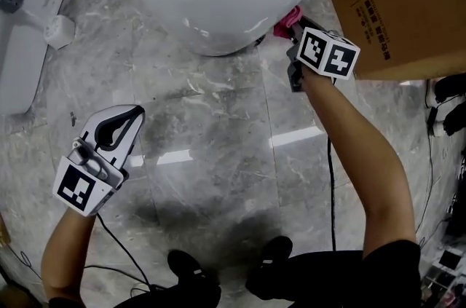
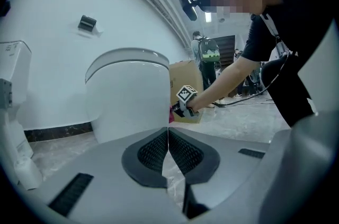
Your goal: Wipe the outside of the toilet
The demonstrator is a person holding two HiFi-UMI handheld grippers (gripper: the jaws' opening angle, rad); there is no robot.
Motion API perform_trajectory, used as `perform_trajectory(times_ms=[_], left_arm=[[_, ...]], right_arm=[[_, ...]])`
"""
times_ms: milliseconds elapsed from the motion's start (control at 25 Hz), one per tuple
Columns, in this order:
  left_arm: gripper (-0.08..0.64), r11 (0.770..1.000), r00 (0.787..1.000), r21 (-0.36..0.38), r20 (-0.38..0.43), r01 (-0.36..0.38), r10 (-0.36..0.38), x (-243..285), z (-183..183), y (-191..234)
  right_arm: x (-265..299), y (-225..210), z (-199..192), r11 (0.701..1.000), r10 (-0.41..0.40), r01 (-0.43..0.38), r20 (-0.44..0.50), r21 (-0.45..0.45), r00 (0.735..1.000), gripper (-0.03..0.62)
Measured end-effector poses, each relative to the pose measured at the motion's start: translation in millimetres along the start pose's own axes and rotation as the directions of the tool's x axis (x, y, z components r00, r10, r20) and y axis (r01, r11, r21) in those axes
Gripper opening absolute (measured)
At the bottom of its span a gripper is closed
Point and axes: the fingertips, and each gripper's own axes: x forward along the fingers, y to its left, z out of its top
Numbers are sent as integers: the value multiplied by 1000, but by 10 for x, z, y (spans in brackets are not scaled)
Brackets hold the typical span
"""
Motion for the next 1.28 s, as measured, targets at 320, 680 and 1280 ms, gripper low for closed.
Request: perform_trajectory(times_ms=[320, 680, 1280], left_arm=[[17, 1000, 1000, 7, 27, 0, 0, 47, 17, -45], [17, 999, 997, -41, -76, -31, 27, -152, -188, -10], [17, 992, 990, -88, -120, -89, 78, -358, -482, 57]], right_arm=[[285, -223, 131, 998, -17, 15, 23, 66, 1000, 72], [-513, 322, -654, 990, 129, -130, 27, 57, 991, 74], [-241, 2515, -1341, 906, 400, -398, 17, 141, 916, 74]])
